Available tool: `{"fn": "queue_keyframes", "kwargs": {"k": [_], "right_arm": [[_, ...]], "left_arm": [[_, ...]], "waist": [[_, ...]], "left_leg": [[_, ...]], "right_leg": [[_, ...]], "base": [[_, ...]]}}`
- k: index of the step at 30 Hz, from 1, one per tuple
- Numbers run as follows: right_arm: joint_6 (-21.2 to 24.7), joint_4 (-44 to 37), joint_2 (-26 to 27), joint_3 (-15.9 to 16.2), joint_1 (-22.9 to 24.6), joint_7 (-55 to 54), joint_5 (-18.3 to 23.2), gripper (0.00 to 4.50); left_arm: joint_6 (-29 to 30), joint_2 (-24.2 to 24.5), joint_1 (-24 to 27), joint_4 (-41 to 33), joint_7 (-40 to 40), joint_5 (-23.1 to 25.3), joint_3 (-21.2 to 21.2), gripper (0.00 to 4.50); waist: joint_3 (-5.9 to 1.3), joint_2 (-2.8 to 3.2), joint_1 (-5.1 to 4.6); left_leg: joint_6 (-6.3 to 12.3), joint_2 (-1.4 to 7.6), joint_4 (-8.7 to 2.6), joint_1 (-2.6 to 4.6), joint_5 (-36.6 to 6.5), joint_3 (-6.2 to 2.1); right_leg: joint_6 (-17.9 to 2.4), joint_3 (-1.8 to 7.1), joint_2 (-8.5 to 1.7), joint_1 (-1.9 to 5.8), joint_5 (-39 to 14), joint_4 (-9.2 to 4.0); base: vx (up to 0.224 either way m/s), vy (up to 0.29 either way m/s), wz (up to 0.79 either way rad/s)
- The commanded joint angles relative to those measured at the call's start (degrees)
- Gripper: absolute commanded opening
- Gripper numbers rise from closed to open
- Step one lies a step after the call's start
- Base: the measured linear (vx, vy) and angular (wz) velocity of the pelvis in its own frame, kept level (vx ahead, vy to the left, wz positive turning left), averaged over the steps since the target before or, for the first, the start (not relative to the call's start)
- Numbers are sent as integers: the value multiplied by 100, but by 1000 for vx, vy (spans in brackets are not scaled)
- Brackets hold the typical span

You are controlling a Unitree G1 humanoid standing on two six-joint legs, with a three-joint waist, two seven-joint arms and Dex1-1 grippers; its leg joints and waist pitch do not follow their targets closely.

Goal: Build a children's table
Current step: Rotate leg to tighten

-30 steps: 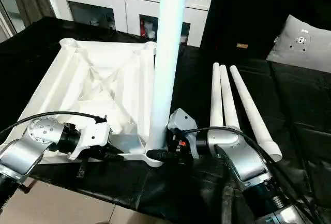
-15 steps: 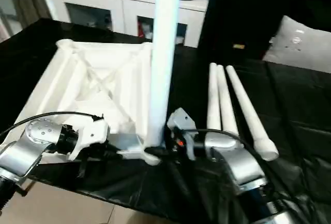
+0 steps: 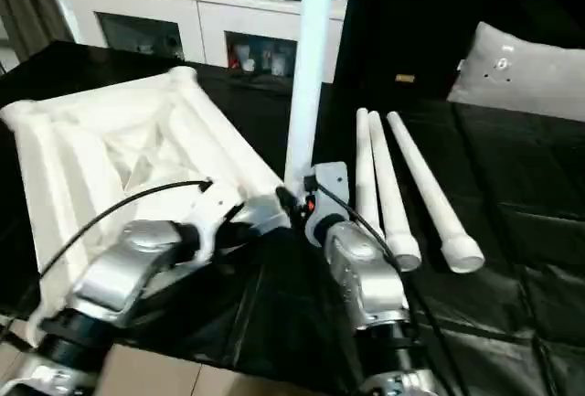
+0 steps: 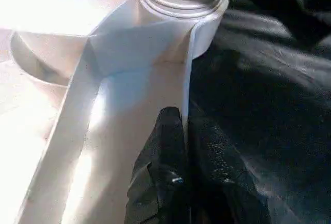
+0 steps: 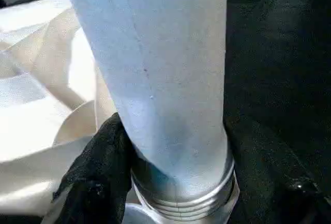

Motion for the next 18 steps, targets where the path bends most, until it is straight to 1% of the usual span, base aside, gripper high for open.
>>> {"fn": "queue_keyframes", "kwargs": {"k": [1,2,3,4,5,7,8,10,11,12,13,14,15,16,18], "right_arm": [[149,92,287,463,137,347,139,313],[99,84,235,414,117,330,83,323],[59,88,183,404,105,358,52,333],[28,94,149,400,96,374,31,348],[1,92,104,360,87,372,29,348],[-124,36,-50,380,93,547,13,364],[-171,-15,-153,385,106,612,-13,386],[-231,-157,-363,423,143,873,-3,391],[-254,-232,-462,446,161,1038,19,395],[-232,-305,-571,461,175,1193,40,405],[-218,-499,-900,526,204,1647,78,427],[-217,-513,-928,532,206,1685,80,431],[-217,-513,-928,532,206,1685,80,433],[-222,-615,-1206,605,207,1993,57,441],[-274,-718,-1783,817,169,2660,-24,446]], "left_arm": [[-366,-106,-325,-165,488,-50,243,0],[-455,44,-295,-189,292,14,147,0],[-454,107,-279,-200,209,19,129,0],[-443,142,-269,-208,160,15,123,0],[-442,212,-251,-214,95,27,94,0],[-524,361,-208,-229,-65,35,16,0],[-568,447,-191,-214,-121,55,-12,0],[-719,616,-162,-163,-282,68,-84,0],[-815,701,-148,-131,-381,64,-128,0],[-904,765,-136,-96,-470,47,-145,0],[-1095,911,-109,-14,-688,-2,-176,0],[-1110,927,-106,-6,-714,-9,-178,0],[-1110,927,-106,-6,-714,-9,-178,0],[-1312,1120,-86,52,-935,18,-277,0],[-1638,1445,-43,93,-1459,-5,-435,0]], "waist": [[-333,-35,30],[-332,-17,16],[-337,-6,7],[-342,-11,-13],[-326,19,-14],[-317,14,-20],[-305,49,-13],[-309,39,-12],[-308,40,-10],[-308,37,-8],[-313,33,2],[-315,25,16],[-309,31,12],[-307,21,29],[-300,23,49]], "left_leg": [[416,401,-347,-60,-121,-161],[474,402,-352,-81,-56,-176],[492,403,-346,-81,-42,-179],[519,407,-339,-82,-22,-177],[521,414,-344,-63,-96,-171],[481,424,-353,-54,-244,-168],[432,434,-357,-38,-316,-168],[390,440,-360,-30,-362,-172],[391,437,-360,-45,-359,-174],[400,437,-361,-46,-374,-174],[420,432,-350,-38,-369,-171],[458,430,-346,-47,-323,-169],[467,438,-349,-45,-328,-166],[469,430,-345,-36,-360,-165],[474,424,-345,-39,-442,-166]], "right_leg": [[-842,449,-618,321,-659,-410],[-870,437,-619,337,-496,-404],[-884,433,-617,342,-444,-394],[-911,433,-615,344,-370,-386],[-946,432,-614,323,-447,-404],[-938,429,-614,324,-669,-429],[-941,434,-614,309,-769,-442],[-945,438,-603,312,-729,-431],[-952,444,-609,325,-658,-420],[-953,443,-605,326,-644,-421],[-956,445,-608,329,-597,-422],[-955,445,-602,343,-498,-404],[-969,448,-604,328,-496,-401],[-966,441,-605,326,-585,-421],[-923,435,-606,334,-794,-436]], "base": [[0,0,0],[0,0,0],[0,0,0],[0,0,0],[0,0,0],[0,0,0],[0,0,0],[0,0,0],[0,0,0],[0,0,0],[0,0,0],[0,0,0],[0,0,0],[0,0,0],[0,0,0]]}}
